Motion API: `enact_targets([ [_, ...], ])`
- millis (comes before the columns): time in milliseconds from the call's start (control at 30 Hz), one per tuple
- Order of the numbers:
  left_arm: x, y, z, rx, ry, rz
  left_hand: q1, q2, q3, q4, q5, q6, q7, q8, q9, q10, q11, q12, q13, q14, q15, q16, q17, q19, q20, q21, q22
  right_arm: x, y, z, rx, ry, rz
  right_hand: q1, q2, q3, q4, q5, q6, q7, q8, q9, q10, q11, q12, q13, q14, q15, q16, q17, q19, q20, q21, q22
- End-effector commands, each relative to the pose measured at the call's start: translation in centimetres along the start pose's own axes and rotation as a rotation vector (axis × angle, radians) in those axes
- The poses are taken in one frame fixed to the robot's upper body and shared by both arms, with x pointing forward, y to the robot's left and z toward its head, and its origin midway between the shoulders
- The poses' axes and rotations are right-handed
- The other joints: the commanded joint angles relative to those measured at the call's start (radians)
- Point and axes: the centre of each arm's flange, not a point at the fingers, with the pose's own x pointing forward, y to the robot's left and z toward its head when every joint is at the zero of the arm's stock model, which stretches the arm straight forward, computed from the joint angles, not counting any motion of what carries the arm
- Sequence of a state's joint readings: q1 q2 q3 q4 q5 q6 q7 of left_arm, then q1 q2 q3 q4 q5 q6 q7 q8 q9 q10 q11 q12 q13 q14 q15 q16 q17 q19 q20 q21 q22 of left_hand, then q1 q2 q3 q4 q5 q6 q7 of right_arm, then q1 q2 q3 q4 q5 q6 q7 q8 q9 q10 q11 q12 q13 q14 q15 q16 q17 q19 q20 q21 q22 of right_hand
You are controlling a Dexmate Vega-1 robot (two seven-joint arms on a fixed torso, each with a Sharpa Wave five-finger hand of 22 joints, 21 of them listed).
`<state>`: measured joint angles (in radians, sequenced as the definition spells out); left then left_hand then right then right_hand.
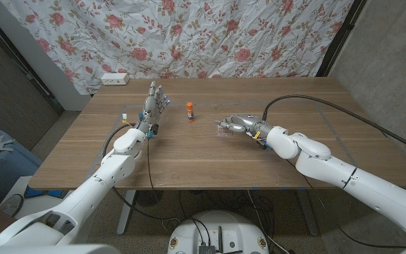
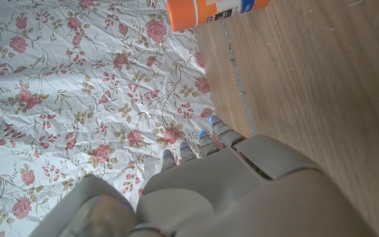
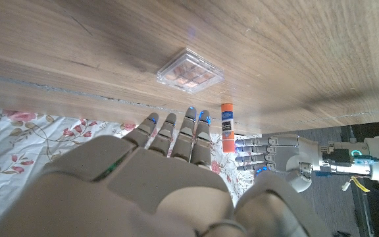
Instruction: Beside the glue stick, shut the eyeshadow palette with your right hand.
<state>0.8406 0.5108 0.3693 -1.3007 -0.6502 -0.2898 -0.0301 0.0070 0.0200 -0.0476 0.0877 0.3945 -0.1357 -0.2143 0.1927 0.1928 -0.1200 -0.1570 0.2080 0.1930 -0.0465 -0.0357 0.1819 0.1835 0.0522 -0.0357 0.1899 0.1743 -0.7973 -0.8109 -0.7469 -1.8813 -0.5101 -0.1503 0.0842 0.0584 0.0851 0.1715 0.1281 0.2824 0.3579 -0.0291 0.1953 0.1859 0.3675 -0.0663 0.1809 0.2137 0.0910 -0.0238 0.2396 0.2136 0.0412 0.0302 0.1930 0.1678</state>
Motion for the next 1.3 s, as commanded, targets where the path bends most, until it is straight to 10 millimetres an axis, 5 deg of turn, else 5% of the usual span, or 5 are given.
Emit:
enact_targets([
  [33,0.0,0.0,0.0,0.000,0.000,-0.002,0.008,-0.004,0.004,0.003,0.003,-0.001,-0.005,0.006,0.003,-0.001,-0.009,0.005,0.003,-0.009,-0.072,0.008,0.003,0.008,-0.009,0.007,0.004,-0.4,1.5,-0.3,-0.047,-0.017,-0.034,0.004,0.026,0.004,-0.009,-0.001,-0.015,-0.003,-0.008,0.003,-0.013,-0.007,0.000,-0.001,-0.012,-0.006,-0.007,0.002,0.003,-0.005,0.003,0.000],
  [533,0.0,0.0,0.0,0.000,0.000,0.000,0.008,-0.004,0.004,0.003,0.003,-0.001,-0.005,0.006,0.003,-0.002,-0.009,0.004,0.003,-0.009,-0.072,0.008,0.003,0.008,-0.008,0.007,0.004,-0.6,3.2,-0.8,-0.124,-0.038,-0.043,0.002,0.027,0.015,-0.010,-0.012,-0.120,-0.020,-0.022,-0.001,-0.122,-0.022,-0.011,-0.013,-0.083,-0.009,-0.033,0.003,-0.018,-0.021,-0.008,0.001],
  [1300,0.0,0.0,0.0,0.000,0.000,0.000,0.008,-0.004,0.005,0.003,0.003,-0.001,-0.005,0.006,0.003,-0.001,-0.009,0.005,0.003,-0.009,-0.072,0.008,0.003,0.008,-0.009,0.007,0.004,-0.2,4.7,-1.2,-0.186,-0.045,-0.054,-0.007,0.031,0.020,-0.005,-0.017,-0.145,-0.031,-0.015,-0.002,-0.144,-0.036,-0.003,-0.018,-0.115,-0.012,-0.037,0.007,-0.038,-0.018,-0.011,0.001],
])
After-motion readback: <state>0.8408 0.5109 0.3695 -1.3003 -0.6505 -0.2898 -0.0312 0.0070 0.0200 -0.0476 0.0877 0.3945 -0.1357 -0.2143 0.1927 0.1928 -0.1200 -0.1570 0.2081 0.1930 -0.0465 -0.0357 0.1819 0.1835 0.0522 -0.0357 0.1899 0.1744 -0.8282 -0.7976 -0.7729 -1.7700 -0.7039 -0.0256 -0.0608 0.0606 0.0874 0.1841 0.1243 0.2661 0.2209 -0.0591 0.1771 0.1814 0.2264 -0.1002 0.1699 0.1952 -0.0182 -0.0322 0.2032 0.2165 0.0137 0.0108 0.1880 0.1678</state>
